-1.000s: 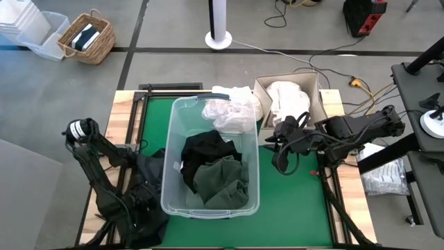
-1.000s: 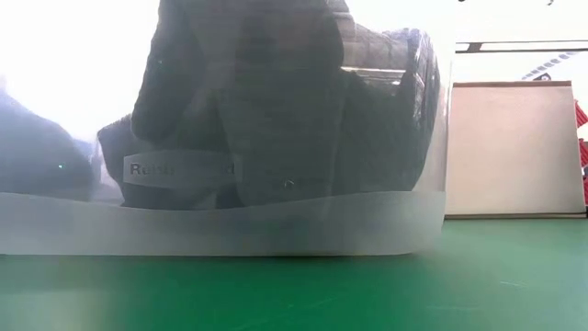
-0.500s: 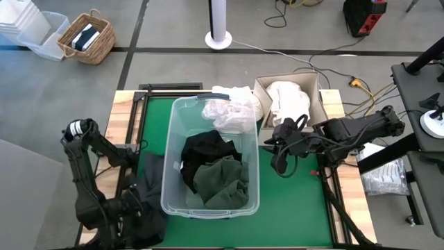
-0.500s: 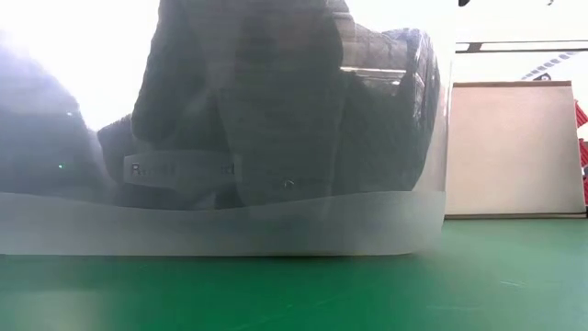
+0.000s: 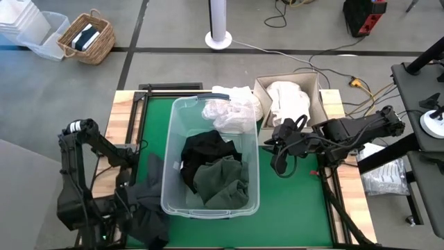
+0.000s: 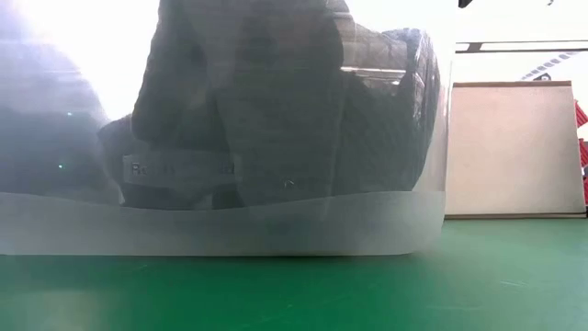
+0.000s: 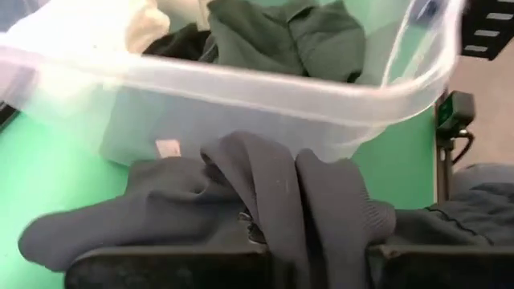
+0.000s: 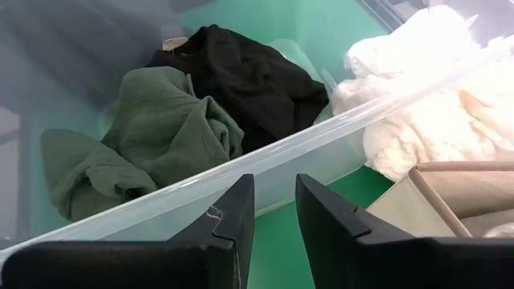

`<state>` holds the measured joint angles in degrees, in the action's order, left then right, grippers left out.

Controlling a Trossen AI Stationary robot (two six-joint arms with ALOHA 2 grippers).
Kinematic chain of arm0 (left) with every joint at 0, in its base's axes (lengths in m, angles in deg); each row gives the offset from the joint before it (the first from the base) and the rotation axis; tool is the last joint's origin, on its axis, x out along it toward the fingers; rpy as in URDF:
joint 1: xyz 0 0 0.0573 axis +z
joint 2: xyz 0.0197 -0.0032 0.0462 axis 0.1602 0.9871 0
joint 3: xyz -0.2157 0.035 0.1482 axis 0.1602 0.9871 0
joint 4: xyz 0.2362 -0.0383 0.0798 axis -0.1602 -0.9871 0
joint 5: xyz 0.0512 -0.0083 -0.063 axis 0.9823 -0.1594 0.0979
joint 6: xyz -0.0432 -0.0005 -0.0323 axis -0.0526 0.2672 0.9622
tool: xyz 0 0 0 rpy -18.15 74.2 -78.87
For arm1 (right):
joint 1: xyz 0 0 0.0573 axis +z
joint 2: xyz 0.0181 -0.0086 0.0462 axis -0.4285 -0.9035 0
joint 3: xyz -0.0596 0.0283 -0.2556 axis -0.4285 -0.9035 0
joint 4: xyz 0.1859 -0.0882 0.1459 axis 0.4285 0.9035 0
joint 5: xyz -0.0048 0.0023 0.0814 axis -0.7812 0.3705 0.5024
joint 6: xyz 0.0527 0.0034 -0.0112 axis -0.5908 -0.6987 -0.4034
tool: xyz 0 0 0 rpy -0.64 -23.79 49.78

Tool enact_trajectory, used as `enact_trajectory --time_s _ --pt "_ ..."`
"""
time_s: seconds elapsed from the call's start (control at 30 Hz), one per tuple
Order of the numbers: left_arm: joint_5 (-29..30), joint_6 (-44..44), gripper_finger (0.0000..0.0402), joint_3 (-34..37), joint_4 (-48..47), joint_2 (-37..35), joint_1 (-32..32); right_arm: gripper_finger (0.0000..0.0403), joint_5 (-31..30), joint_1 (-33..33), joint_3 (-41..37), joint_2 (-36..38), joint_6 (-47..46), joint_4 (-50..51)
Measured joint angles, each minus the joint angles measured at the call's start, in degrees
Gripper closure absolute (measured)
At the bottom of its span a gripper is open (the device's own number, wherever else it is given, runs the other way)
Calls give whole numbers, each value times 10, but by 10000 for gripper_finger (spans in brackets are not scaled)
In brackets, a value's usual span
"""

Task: Sort clothes
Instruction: Put the black shorts into the transparent bin

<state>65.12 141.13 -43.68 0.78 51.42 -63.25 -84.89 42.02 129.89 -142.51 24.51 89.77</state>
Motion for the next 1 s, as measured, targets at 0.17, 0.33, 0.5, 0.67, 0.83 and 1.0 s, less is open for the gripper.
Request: enact_trajectory --time_s 0.17,0.33,0.5,0.67,0.83,1.0 --pt "23 -35 402 -55 -18 0 0 314 0 0 0 0 0 0" --pt "81 -94 401 -116 -18 0 -1 308 0 0 0 0 0 0" --pt "108 -141 401 -170 -18 0 -2 314 0 0 -2 0 0 -5" --pt "186 -198 401 -219 -7 0 -5 321 0 0 -4 0 1 -11" --pt "235 -290 401 -262 37 0 -5 316 0 0 -6 0 1 -13" --pt "293 -399 401 -307 106 0 -5 310 0 0 -8 0 2 -13"
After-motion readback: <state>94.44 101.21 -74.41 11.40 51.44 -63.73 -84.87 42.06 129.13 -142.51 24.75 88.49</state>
